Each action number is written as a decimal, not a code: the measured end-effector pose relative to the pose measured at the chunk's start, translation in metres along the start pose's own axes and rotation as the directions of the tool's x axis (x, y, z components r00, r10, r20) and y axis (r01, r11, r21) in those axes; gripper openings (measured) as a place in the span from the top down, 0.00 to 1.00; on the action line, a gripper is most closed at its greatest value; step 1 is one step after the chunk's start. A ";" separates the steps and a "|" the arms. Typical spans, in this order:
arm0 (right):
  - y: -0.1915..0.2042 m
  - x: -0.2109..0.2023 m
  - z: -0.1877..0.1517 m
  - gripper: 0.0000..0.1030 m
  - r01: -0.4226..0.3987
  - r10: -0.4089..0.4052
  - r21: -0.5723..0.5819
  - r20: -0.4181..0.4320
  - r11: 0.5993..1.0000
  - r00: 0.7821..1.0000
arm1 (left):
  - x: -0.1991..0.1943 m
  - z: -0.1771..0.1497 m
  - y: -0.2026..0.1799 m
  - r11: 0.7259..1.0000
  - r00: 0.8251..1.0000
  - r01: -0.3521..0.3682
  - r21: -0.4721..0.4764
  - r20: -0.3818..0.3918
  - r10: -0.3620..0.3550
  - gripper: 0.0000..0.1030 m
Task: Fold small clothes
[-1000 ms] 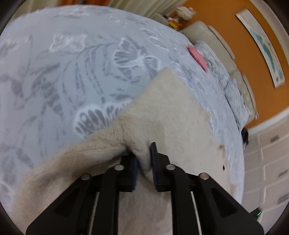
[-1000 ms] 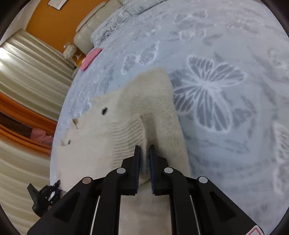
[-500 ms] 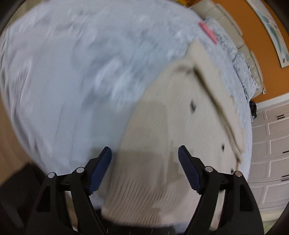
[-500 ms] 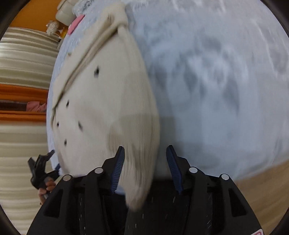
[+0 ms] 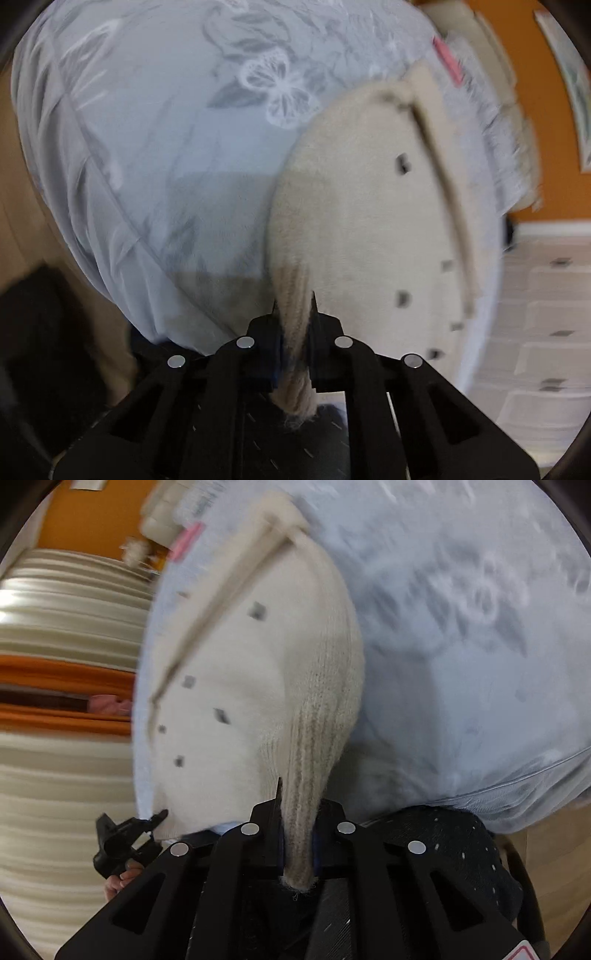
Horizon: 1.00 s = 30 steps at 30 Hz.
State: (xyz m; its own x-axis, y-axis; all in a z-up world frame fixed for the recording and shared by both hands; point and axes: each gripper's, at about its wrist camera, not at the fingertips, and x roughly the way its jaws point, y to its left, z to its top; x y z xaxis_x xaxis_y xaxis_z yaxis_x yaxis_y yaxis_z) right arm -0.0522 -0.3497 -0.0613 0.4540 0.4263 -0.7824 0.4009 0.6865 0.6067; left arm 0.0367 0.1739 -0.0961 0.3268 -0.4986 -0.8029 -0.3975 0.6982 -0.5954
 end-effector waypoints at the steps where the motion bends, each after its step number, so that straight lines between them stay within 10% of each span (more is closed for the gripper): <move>1: 0.005 -0.009 -0.002 0.92 -0.012 0.012 -0.014 0.020 1.000 1.000 | -0.009 -0.002 -0.002 1.000 1.000 0.021 0.011 0.012 -0.021 0.92; 12: 0.029 -0.109 -0.043 0.93 -0.050 0.066 -0.152 0.102 0.987 0.993 | -0.127 -0.057 -0.023 0.975 0.987 0.147 0.166 0.047 -0.157 0.93; 22: 0.036 -0.183 -0.091 0.93 -0.115 0.130 -0.116 0.131 0.987 0.983 | -0.204 -0.106 -0.015 0.979 0.978 0.171 0.115 0.101 -0.182 0.93; 30: 0.048 -0.139 0.038 0.93 -0.150 0.183 -0.139 0.268 0.979 0.946 | -0.150 -0.026 -0.116 0.944 0.957 0.164 0.286 0.187 -0.222 0.93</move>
State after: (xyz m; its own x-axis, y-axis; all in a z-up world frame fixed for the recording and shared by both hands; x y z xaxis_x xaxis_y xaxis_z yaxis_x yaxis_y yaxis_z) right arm -0.0656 -0.3986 0.0817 0.7160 0.3707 -0.5916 0.2139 0.6901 0.6914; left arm 0.0120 0.1544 0.0931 0.5612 -0.5365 -0.6303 -0.0764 0.7247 -0.6848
